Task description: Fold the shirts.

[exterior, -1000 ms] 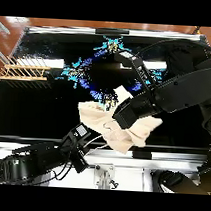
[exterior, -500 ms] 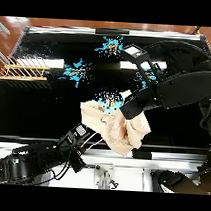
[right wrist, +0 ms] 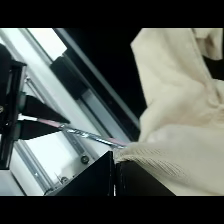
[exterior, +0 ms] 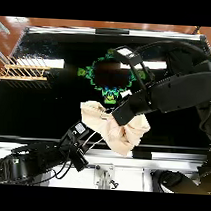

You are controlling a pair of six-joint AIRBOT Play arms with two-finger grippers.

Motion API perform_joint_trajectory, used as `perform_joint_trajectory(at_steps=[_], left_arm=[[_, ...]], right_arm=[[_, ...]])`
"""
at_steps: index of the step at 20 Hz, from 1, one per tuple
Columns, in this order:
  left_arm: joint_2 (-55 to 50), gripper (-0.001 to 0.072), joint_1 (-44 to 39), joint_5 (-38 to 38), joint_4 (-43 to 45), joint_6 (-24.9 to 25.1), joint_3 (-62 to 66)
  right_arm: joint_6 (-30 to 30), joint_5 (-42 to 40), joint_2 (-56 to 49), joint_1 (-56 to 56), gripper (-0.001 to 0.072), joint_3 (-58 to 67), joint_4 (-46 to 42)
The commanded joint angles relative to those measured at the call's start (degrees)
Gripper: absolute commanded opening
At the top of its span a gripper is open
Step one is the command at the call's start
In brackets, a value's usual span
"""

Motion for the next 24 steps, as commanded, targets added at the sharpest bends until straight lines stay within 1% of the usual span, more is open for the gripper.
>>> perform_joint_trajectory(at_steps=[1, 4, 7, 8, 9, 10, 14, 16, 18, 20, 21, 22, 23, 24], left_arm=[[0.0, 0.0036, 0.0, 2.9, 0.5, -2.6, 0.0], [0.1, 0.0036, 0.0, 3.1, 0.5, -3.0, 0.0], [0.3, 0.0036, 0.0, 3.7, 0.5, -3.0, 0.0], [0.2, 0.0036, 0.0, 4.7, 0.5, -3.0, 0.0], [0.2, 0.0036, 0.0, 5.9, 0.5, -3.2, 0.0], [0.1, 0.0036, 0.0, 6.3, 0.5, -3.9, 0.0], [-0.8, 0.0036, 0.0, 6.3, 1.0, -4.0, 0.0], [-1.1, 0.0036, 0.0, 6.3, 1.1, -4.0, 0.0], [-1.2, 0.0036, 0.0, 6.3, 1.2, -4.0, 0.0], [-1.2, 0.0036, 0.0, 6.3, 1.2, -4.0, 0.0], [-1.2, 0.0036, 0.0, 6.3, 1.2, -3.8, 0.0], [-1.2, 0.0036, 0.0, 6.3, 1.2, -3.7, 0.0], [-1.1, 0.0036, 0.0, 6.3, 1.1, -3.1, 0.0], [-1.1, 0.0037, 0.0, 6.3, 1.1, -2.6, 0.0]], right_arm=[[0.9, -0.5, 0.0, 4.2, 0.0069, 0.0, -2.9], [1.9, -1.6, 0.0, 4.9, 0.0069, 0.0, -6.4], [2.6, -2.6, 0.0, 4.9, 0.0074, 0.0, -7.3], [2.6, -2.5, 0.0, 4.9, 0.0278, 0.0, -7.2], [2.4, -2.5, 0.0, 4.9, 0.0564, 0.0, -7.1], [2.3, -2.4, 0.0, 4.9, 0.0587, 0.0, -7.1], [1.1, -2.6, 0.1, 3.7, 0.0587, 0.8, -7.7], [-0.2, -2.4, 0.3, 0.0, 0.0587, 3.4, -7.5], [-2.2, -1.8, 1.3, -6.6, 0.0587, 6.1, -7.6], [-4.1, -1.9, 2.0, -17.0, 0.0587, 7.3, -7.6], [-6.1, -2.8, 1.7, -22.6, 0.0587, 7.3, -7.9], [-9.9, -4.3, 0.8, -28.2, 0.0587, 7.3, -9.1], [-15.1, -5.4, -0.4, -32.1, 0.0586, 7.3, -11.6], [-23.2, -4.5, -1.7, -35.4, 0.0586, 6.8, -12.2]])
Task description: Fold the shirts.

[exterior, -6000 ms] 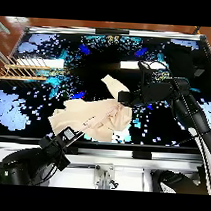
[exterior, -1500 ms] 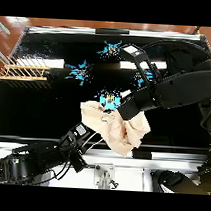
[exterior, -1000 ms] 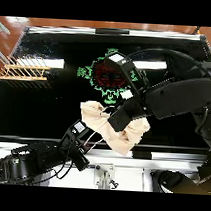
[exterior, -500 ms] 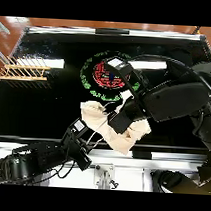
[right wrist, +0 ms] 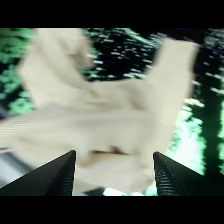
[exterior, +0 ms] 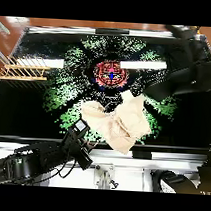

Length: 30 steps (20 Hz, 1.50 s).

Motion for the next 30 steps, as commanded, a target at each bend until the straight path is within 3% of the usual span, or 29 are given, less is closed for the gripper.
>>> perform_joint_trajectory(at_steps=[1, 3, 5, 11, 21, 22, 23, 24, 25, 28, 30], left_arm=[[0.0, 0.0036, 0.0, 0.0, 0.0, 1.7, 0.0], [0.0, 0.0037, 0.0, -0.1, 0.0, 2.1, 0.0], [0.0, 0.0037, 0.0, -0.1, 0.0, 2.3, 0.0], [0.0, 0.0037, 0.0, -0.3, 0.0, 2.5, 0.0], [0.0, 0.0037, 0.0, -0.6, 0.0, 3.8, 0.0], [0.0, 0.0037, 0.0, -0.6, 0.0, 3.8, 0.0], [0.0, 0.0037, 0.0, -0.6, 0.4, 3.8, 0.0], [0.1, 0.0038, 0.0, -0.6, 2.0, 3.8, 0.0], [0.3, 0.0038, 0.2, -0.6, 4.3, 3.8, 0.1], [0.7, 0.0040, 5.4, -0.6, 6.3, 4.5, 0.9], [0.7, 0.0045, 9.4, -0.7, 6.3, 8.3, 1.5]], right_arm=[[-24.3, -1.2, -3.2, -13.4, 0.0586, -0.2, -1.8], [-46.3, -5.8, -6.8, -14.1, 0.0586, -0.4, 1.1], [-55.7, -9.2, -10.9, -13.0, 0.0586, -0.5, 8.0], [-60.1, -9.5, -19.2, -4.3, 0.0586, -0.4, 7.3], [-62.7, -7.3, -22.2, 0.2, 0.0586, -0.5, 8.0], [-62.7, -7.4, -22.2, 0.3, 0.0557, -0.5, 8.1], [-62.4, -8.0, -22.2, 0.3, 0.0378, -0.5, 8.2], [-61.6, -8.7, -22.1, 0.3, 0.0255, -0.5, 8.3], [-61.0, -9.8, -22.1, 0.3, 0.0065, -0.5, 8.3], [-60.8, -10.6, -22.1, 0.3, 0.0069, -0.5, 9.4], [-60.8, -10.6, -22.1, 0.3, 0.0068, -0.4, 9.4]])
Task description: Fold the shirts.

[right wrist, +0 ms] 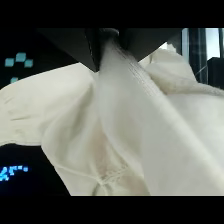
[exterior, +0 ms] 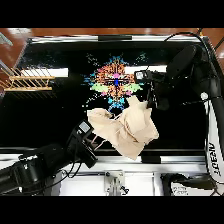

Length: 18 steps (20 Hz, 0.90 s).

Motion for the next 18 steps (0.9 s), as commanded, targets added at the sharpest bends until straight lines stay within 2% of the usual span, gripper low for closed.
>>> perform_joint_trajectory(at_steps=[1, 2, 3, 7, 12, 14, 16, 18], left_arm=[[0.2, 0.0061, 6.5, 1.5, 1.7, 5.9, 1.2], [0.1, 0.0146, 9.0, 1.5, 1.8, 8.8, 1.7], [0.1, 0.0278, 11.8, 1.5, 1.9, 11.4, 2.3], [0.2, 0.0296, 24.2, 1.4, 2.1, 20.2, 5.0], [0.2, 0.0296, 36.2, 0.4, 2.1, 24.4, 9.6], [0.2, 0.0294, 39.9, -3.1, 2.1, 23.6, 12.6], [0.1, 0.0266, 42.8, -7.4, 0.5, 16.9, 14.4], [-0.1, 0.0251, 44.6, -10.7, -8.3, 12.9, 13.4]], right_arm=[[0.3, -1.4, 0.0, 0.1, 0.0068, 0.0, 1.7], [0.3, -1.3, 0.0, 0.1, 0.0068, 0.0, 1.7], [0.3, -1.1, 0.0, 0.1, 0.0068, 0.0, 1.7], [1.6, 0.9, 0.7, 0.1, 0.0066, 0.0, 1.9], [3.4, 4.9, 4.4, 0.1, 0.0065, 0.0, 1.9], [5.2, 5.3, 6.3, 0.1, 0.0064, 0.0, 2.1], [8.0, 6.1, 8.3, 0.1, 0.0063, 0.0, 2.5], [12.5, 9.0, 10.8, 0.1, 0.0063, 0.0, 4.1]])
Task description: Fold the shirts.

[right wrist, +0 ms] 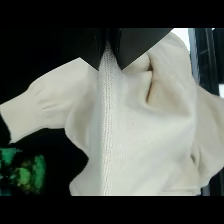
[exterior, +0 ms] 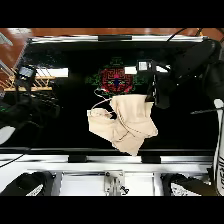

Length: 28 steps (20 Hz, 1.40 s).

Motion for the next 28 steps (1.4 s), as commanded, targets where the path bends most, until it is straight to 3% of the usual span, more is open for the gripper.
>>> perform_joint_trajectory(at_steps=[1, 3, 6, 8, 9, 14, 16, 20, 23, 28], left_arm=[[-0.2, 0.0201, 3.6, -5.7, -13.6, -6.2, -1.1], [-0.1, 0.0196, 3.0, -2.2, -24.0, -6.9, -6.5], [-0.5, 0.0233, -0.4, 14.1, -41.5, -6.9, -16.3], [-2.2, 0.0463, -4.1, 25.3, -52.9, -6.8, -20.5], [-3.6, 0.0488, -6.1, 29.3, -56.9, -6.7, -21.0], [-10.0, 0.0487, -15.9, 49.8, -68.3, -6.9, -19.6], [-11.5, 0.0486, -18.4, 55.8, -71.9, -8.0, -19.0], [-12.6, 0.0485, -20.4, 64.7, -72.2, -16.4, -18.9], [-14.0, 0.0483, -21.9, 65.9, -72.2, -18.9, -17.7], [-19.3, 0.0483, -26.3, 65.9, -72.2, -18.9, -12.3]], right_arm=[[8.4, 5.6, 4.0, 0.0, 0.0063, 0.0, 2.1], [12.2, 9.3, 6.2, 0.0, 0.0062, 0.0, 3.2], [14.9, 10.2, 8.3, 0.0, 0.0062, 0.0, 5.4], [16.7, 10.0, 9.4, 0.7, 0.0062, 0.0, 5.4], [17.0, 10.0, 9.9, 1.4, 0.0062, 0.0, 5.4], [20.3, 10.1, 11.8, 5.8, 0.0062, 0.0, 3.2], [20.6, 10.5, 12.4, 6.1, 0.0062, 0.0, 2.9], [20.6, 12.3, 14.1, 6.0, 0.0062, 0.0, 2.0], [21.4, 12.5, 14.4, 6.1, 0.0062, 0.0, 2.1], [21.6, 12.7, 14.4, 6.1, 0.0062, 0.0, 2.5]])
